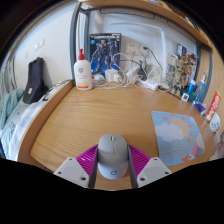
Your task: Arrange mouse
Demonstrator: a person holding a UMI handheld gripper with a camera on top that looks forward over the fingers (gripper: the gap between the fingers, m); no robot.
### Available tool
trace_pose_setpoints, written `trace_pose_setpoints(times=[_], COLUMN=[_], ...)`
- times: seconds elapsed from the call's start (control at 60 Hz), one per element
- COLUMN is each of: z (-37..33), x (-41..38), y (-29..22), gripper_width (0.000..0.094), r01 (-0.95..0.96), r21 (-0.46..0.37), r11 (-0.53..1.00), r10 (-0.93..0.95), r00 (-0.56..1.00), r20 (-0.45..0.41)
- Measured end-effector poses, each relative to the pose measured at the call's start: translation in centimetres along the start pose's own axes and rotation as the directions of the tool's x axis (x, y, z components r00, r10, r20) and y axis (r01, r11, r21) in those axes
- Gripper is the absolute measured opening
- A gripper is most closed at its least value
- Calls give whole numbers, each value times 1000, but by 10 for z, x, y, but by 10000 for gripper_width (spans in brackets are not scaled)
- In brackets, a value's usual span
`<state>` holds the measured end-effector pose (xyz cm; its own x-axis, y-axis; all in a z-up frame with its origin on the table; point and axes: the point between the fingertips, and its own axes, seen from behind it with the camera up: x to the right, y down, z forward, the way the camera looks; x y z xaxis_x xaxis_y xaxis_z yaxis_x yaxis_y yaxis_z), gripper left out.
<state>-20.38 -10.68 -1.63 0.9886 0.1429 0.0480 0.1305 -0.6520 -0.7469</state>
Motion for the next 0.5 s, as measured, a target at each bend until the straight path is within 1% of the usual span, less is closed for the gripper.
trace_pose_setpoints(times=[0.033, 0.167, 0.2, 0.217, 0.3, 0.35, 0.4, 0.5], z=[0, 1, 1, 0, 0, -1, -8, -31], x=[0, 2, 2, 2, -1, 0, 0, 17], y=[1, 2, 3, 3, 1, 1, -7, -62], gripper_width=[486, 367, 359, 333, 327, 328, 327, 327], r01=[-2, -20, -21, -24, -30, -10, 14, 29], r21=[-2, -26, -30, -32, -55, -80, -88, -10], r11=[1000, 999, 999, 999, 998, 997, 996, 1000], r10=[2, 20, 21, 23, 31, 11, -12, -28], r00=[1000, 1000, 1000, 1000, 1000, 1000, 1000, 999], r20=[0, -11, -15, -16, 3, 14, 27, 26])
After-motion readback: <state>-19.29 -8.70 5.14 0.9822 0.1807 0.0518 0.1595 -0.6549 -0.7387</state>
